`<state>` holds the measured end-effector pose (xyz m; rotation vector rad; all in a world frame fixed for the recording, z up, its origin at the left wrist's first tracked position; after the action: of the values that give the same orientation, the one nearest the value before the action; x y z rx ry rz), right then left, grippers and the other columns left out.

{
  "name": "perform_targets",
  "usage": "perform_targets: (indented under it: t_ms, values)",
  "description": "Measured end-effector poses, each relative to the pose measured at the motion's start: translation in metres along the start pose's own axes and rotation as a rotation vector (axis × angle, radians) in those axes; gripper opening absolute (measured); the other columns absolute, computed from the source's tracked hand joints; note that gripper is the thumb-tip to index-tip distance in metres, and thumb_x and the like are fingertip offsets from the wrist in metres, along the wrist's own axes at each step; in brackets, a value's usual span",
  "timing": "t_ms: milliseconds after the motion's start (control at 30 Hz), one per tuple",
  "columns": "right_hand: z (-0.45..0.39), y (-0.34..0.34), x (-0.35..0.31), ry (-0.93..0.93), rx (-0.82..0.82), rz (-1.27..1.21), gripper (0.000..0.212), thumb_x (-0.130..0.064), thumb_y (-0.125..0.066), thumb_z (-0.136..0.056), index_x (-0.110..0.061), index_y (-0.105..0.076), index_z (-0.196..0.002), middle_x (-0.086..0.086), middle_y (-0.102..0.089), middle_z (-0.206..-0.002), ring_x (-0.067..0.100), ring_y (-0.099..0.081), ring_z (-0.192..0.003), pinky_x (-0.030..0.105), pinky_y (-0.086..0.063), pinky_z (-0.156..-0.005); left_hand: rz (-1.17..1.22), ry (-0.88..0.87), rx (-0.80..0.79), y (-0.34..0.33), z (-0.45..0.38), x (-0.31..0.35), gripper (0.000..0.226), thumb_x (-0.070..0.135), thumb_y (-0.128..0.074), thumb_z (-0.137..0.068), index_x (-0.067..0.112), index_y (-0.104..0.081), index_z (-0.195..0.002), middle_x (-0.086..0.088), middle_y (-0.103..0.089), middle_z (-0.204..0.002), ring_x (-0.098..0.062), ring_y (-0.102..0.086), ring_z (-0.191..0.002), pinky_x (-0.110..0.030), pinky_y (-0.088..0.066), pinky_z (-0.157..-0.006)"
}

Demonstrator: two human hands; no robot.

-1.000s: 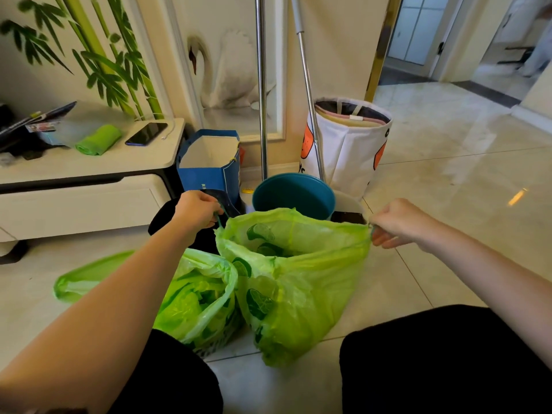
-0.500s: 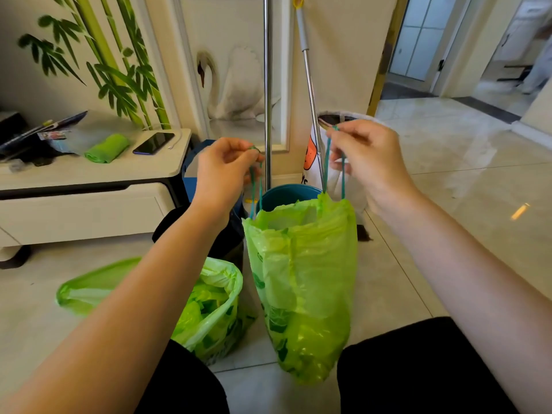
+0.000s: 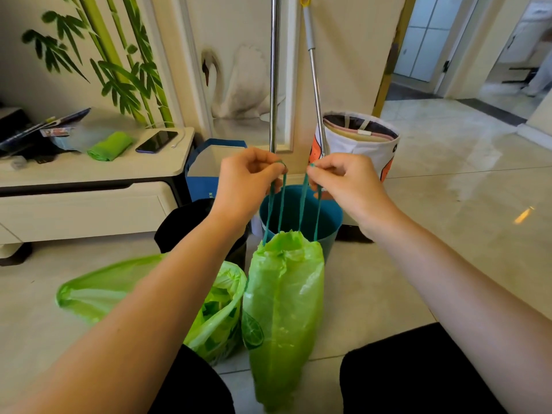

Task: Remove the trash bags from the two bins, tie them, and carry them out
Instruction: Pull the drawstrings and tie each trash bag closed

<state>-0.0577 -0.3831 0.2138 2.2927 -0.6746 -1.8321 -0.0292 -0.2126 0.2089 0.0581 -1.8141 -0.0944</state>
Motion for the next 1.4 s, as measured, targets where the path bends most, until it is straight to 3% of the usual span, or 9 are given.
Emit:
perform_targets:
  t_ms: [200, 367, 633, 800, 967, 1067, 1200, 1300, 1400]
  values:
    - [0.005, -0.018, 0.016, -0.189, -0.115, -0.191, 0.013, -0.013, -0.06, -0.09, -0.006, -0.067, -0.099, 0.004, -0.072, -0.084, 0.015, -0.07, -0.079, 0.025, -0.06, -0.072, -0.106, -0.025, -0.013, -0.004, 0.004, 0.0, 0.006, 0.011, -0.067, -0.086, 0.006, -0.069, -0.084, -0.009, -0.071, -0.071, -0.015, -0.067, -0.06, -0.029, -0.06, -0.066]
    - [0.008, -0.028, 0.031, -0.31, -0.155, -0.231, 0.013, -0.015, -0.061, -0.09, -0.008, -0.068, -0.098, 0.007, -0.075, -0.092, 0.018, -0.072, -0.088, 0.035, -0.058, -0.083, -0.465, -0.288, -0.041, -0.016, 0.016, 0.024, 0.01, 0.017, -0.062, -0.087, 0.017, -0.069, -0.094, 0.008, -0.07, -0.084, -0.004, -0.065, -0.079, -0.023, -0.055, -0.076]
    - [0.019, -0.042, 0.045, -0.495, -0.273, -0.44, 0.004, -0.015, -0.068, -0.082, -0.015, -0.068, -0.086, 0.002, -0.072, -0.083, 0.019, -0.071, -0.084, 0.036, -0.054, -0.078, -0.706, -0.599, -0.147, -0.034, 0.032, 0.038, 0.034, 0.007, -0.052, -0.09, 0.018, -0.062, -0.122, 0.009, -0.066, -0.102, -0.013, -0.052, -0.11, -0.024, -0.045, -0.088]
    - [0.02, -0.041, 0.046, -0.521, -0.278, -0.51, 0.009, -0.011, -0.064, -0.084, -0.013, -0.068, -0.076, 0.001, -0.068, -0.072, 0.017, -0.063, -0.07, 0.036, -0.053, -0.078, -0.41, -0.231, -0.197, -0.023, 0.009, -0.007, 0.047, -0.004, -0.052, -0.083, 0.018, -0.057, -0.124, -0.001, -0.063, -0.113, -0.008, -0.057, -0.109, -0.026, -0.05, -0.096]
    - [0.015, -0.033, 0.046, -0.514, -0.264, -0.554, 0.014, -0.011, -0.066, -0.081, -0.011, -0.061, -0.068, 0.003, -0.059, -0.07, 0.017, -0.06, -0.069, 0.036, -0.054, -0.081, -0.546, 0.153, -0.791, -0.056, 0.034, -0.1, 0.08, 0.021, -0.075, -0.078, 0.026, -0.033, -0.145, 0.009, -0.04, -0.146, -0.004, -0.037, -0.13, -0.027, -0.031, -0.109]
    - [0.011, -0.028, 0.039, -0.401, -0.24, -0.374, 0.006, -0.008, -0.068, -0.082, -0.007, -0.065, -0.076, 0.005, -0.059, -0.07, 0.017, -0.061, -0.071, 0.038, -0.055, -0.086, -0.585, 0.196, -0.817, -0.071, 0.046, -0.134, 0.1, 0.042, -0.082, -0.067, 0.029, -0.025, -0.148, 0.006, -0.03, -0.154, -0.012, -0.029, -0.14, -0.026, -0.025, -0.108]
    - [0.006, -0.012, 0.013, -0.025, -0.137, 0.232, 0.002, -0.013, -0.068, -0.081, -0.015, -0.069, -0.082, -0.006, -0.062, -0.069, 0.012, -0.063, -0.072, 0.029, -0.054, -0.073, -0.643, 0.162, -0.798, -0.096, 0.059, -0.163, 0.105, 0.057, -0.082, -0.056, 0.04, -0.027, -0.143, -0.001, -0.028, -0.156, -0.019, -0.03, -0.142, -0.039, -0.031, -0.115]
    - [0.009, -0.009, -0.009, 0.208, -0.112, 0.641, 0.01, -0.012, -0.064, -0.086, -0.009, -0.07, -0.092, 0.0, -0.063, -0.081, 0.014, -0.06, -0.075, 0.027, -0.052, -0.069, -0.587, 0.129, -0.703, -0.107, 0.059, -0.164, 0.078, 0.049, -0.083, -0.061, 0.032, -0.047, -0.129, 0.001, -0.055, -0.133, -0.016, -0.055, -0.118, -0.034, -0.046, -0.101]
    - [0.004, 0.001, -0.009, 0.187, -0.104, 0.93, 0.007, -0.008, -0.063, -0.087, -0.002, -0.062, -0.086, 0.008, -0.053, -0.072, 0.021, -0.054, -0.063, 0.031, -0.048, -0.058, -0.562, 0.102, -0.59, -0.11, 0.052, -0.16, 0.042, 0.041, -0.079, -0.071, 0.025, -0.06, -0.105, 0.001, -0.066, -0.114, -0.015, -0.064, -0.095, -0.032, -0.054, -0.085]
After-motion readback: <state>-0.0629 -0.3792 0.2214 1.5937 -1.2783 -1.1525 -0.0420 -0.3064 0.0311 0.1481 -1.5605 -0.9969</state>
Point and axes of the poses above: each hand's wrist, its own z-axis away from the middle knuckle, its own y-axis out of the back of the hand, x = y × z, the point moved 10 cm from there along -z, towards the middle knuckle
